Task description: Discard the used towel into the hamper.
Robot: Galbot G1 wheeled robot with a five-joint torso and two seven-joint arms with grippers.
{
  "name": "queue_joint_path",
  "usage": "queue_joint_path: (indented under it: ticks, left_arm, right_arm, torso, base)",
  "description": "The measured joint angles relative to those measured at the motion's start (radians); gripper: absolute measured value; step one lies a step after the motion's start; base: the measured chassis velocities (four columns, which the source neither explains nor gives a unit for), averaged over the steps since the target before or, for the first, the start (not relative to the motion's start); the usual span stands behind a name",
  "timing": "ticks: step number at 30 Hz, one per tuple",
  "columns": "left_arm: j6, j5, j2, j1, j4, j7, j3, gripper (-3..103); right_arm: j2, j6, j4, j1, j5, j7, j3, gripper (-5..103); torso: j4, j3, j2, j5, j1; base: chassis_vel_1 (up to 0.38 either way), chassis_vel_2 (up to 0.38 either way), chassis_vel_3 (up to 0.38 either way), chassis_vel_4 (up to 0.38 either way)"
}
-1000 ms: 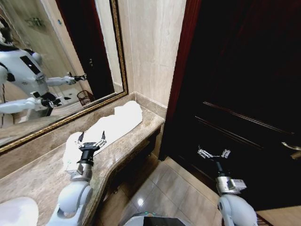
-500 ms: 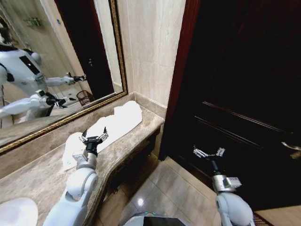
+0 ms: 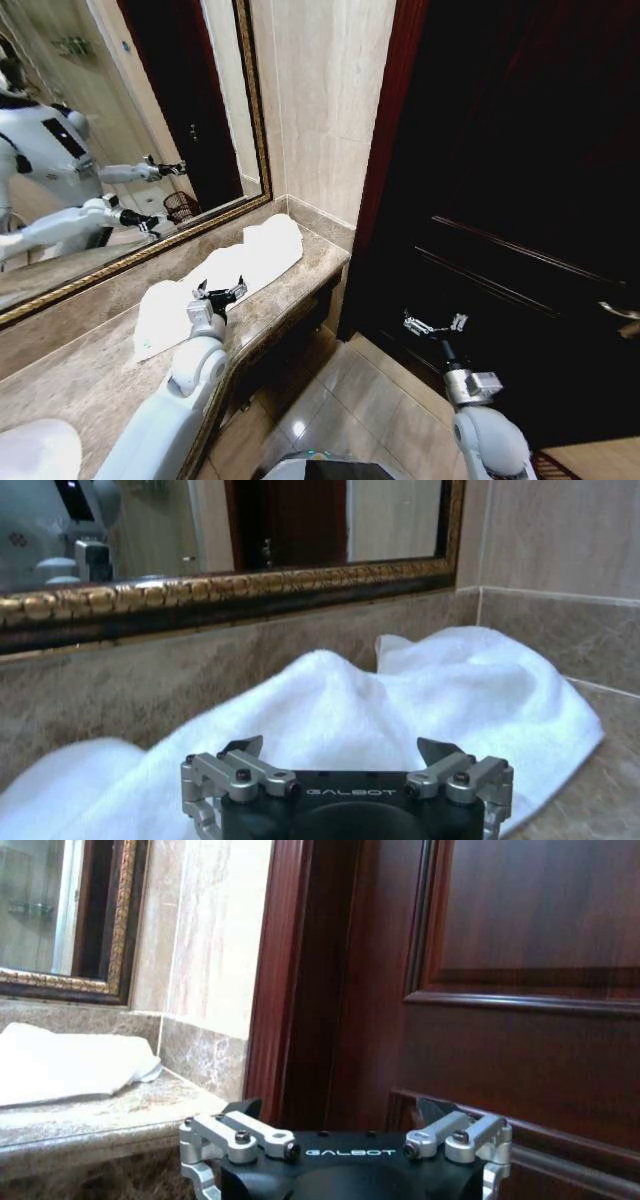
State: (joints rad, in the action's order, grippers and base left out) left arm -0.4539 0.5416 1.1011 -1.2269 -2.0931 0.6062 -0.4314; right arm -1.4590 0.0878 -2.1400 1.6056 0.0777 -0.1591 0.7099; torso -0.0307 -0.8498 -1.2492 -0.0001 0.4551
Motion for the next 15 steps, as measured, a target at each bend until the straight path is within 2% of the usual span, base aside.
queue_joint_path:
  ticks: [7,11,12,14,15]
  left_arm:
    - [-0.061,0.086,-0.067,0.124,0.040,0.053,0.037,100]
    - [-0.117,0.176,-0.121,0.229,0.076,0.121,0.083,100]
    - [-0.117,0.176,-0.121,0.229,0.076,0.121,0.083,100]
    - [-0.154,0.253,-0.132,0.267,0.080,0.172,0.105,100]
    - [-0.154,0.253,-0.132,0.267,0.080,0.172,0.105,100]
  right_arm:
    - [0.002,-0.001,0.004,-0.008,-0.002,0.001,-0.004,100]
    - [-0.004,-0.001,0.012,-0.009,-0.010,0.002,-0.012,100]
    - [-0.004,-0.001,0.012,-0.009,-0.010,0.002,-0.012,100]
    - [-0.008,0.001,0.018,-0.010,-0.013,0.002,-0.016,100]
    - [-0.008,0.001,0.018,-0.010,-0.013,0.002,-0.016,100]
  torso:
    - [0.0000,0.000,0.000,-0.0001,0.000]
    - [0.0001,0.000,0.000,0.0000,0.000]
    - [0.0001,0.000,0.000,0.0000,0.000]
    - [0.0000,0.000,0.000,0.0000,0.000]
    - [0.0000,0.000,0.000,0.0000,0.000]
  base:
    - [0.000,0.000,0.000,0.000]
    - [0.000,0.000,0.000,0.000]
    - [0.000,0.000,0.000,0.000]
    - [0.000,0.000,0.000,0.000]
    - [0.000,0.000,0.000,0.000]
